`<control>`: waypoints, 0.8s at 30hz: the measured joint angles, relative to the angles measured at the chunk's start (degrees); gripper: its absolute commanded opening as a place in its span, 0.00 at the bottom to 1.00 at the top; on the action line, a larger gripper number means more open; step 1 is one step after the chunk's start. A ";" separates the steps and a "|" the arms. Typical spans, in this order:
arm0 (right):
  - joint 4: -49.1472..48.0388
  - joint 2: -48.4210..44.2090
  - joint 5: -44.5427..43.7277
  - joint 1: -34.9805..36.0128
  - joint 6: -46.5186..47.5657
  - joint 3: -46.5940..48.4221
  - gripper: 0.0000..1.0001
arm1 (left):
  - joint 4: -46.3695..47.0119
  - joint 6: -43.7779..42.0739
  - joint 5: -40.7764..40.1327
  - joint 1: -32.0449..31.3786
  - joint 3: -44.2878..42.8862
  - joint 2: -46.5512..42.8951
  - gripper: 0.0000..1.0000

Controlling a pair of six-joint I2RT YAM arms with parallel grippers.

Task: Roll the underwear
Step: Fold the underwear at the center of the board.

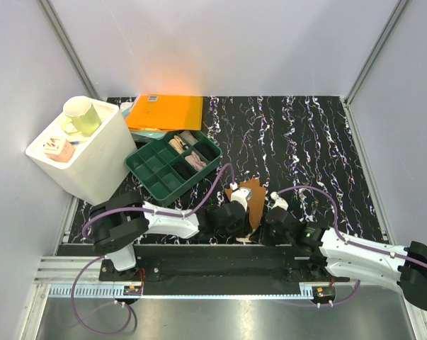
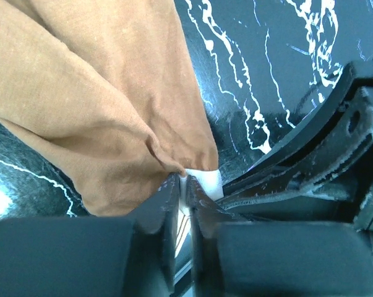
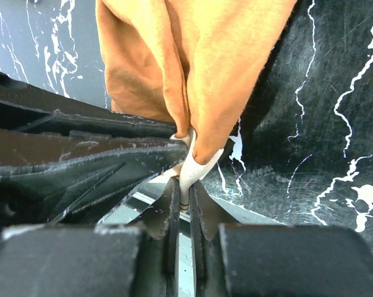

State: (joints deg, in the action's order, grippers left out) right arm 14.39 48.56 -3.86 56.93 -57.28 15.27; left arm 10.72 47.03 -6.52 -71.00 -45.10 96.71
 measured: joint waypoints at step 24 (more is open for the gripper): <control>-3.52 2.95 -1.62 0.02 -2.54 -0.42 0.03 | 5.99 6.12 3.02 5.81 16.72 -15.82 0.52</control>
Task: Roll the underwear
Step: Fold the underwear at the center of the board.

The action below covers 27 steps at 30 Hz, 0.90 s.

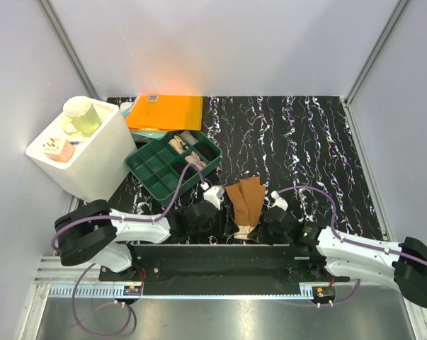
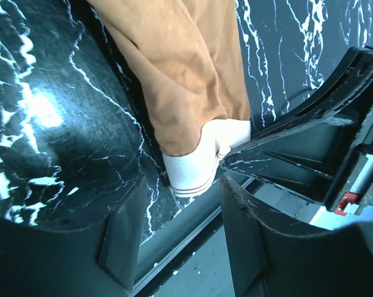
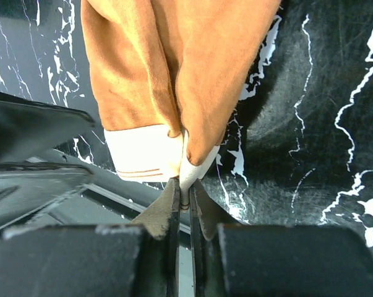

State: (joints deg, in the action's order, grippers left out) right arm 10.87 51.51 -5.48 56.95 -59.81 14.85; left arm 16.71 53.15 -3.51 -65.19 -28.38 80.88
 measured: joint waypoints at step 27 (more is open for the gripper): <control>11.37 1.81 -0.87 -0.02 2.54 10.82 0.58 | 7.23 6.03 0.31 0.57 -2.71 11.50 0.00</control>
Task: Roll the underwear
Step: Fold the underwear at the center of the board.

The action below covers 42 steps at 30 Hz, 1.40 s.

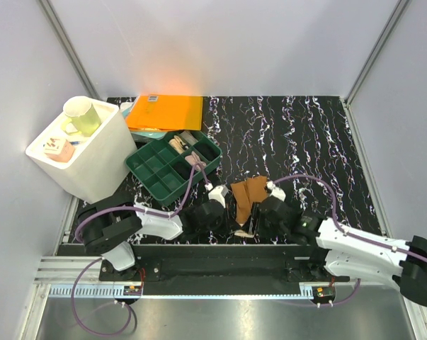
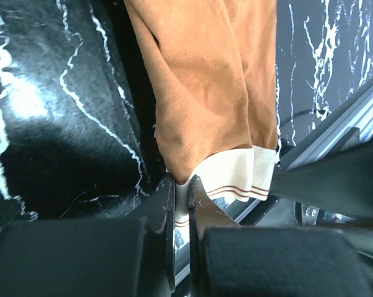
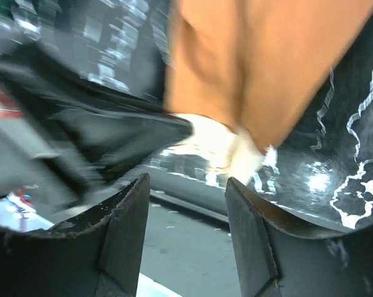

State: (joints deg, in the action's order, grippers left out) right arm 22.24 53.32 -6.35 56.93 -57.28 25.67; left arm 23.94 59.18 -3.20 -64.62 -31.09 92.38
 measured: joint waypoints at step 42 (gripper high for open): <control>-6.03 49.07 13.40 -21.97 33.55 36.54 0.46 | -7.45 -1.75 -0.48 0.00 1.55 -5.55 0.00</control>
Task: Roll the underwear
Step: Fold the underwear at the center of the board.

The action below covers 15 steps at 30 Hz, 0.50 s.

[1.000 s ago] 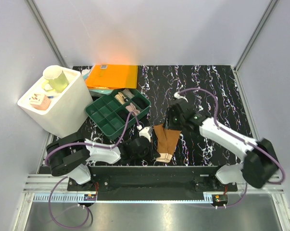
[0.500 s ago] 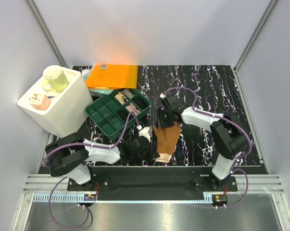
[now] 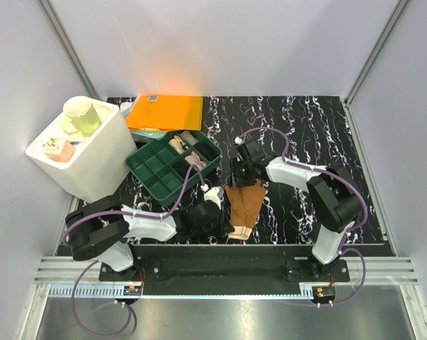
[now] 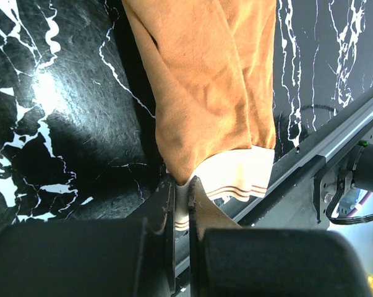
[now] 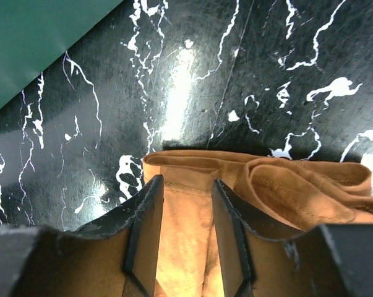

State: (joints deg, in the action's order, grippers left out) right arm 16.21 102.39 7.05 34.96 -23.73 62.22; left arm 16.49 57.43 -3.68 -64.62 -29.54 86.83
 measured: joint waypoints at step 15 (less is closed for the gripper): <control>-0.59 1.97 0.66 -0.61 0.22 -0.11 0.35 | -0.26 0.02 -0.04 0.00 0.00 -0.13 0.00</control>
State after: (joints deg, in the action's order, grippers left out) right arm 15.62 104.36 7.70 34.35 -23.51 62.11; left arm 16.23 57.45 -3.73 -64.62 -29.54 86.70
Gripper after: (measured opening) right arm 0.398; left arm 0.047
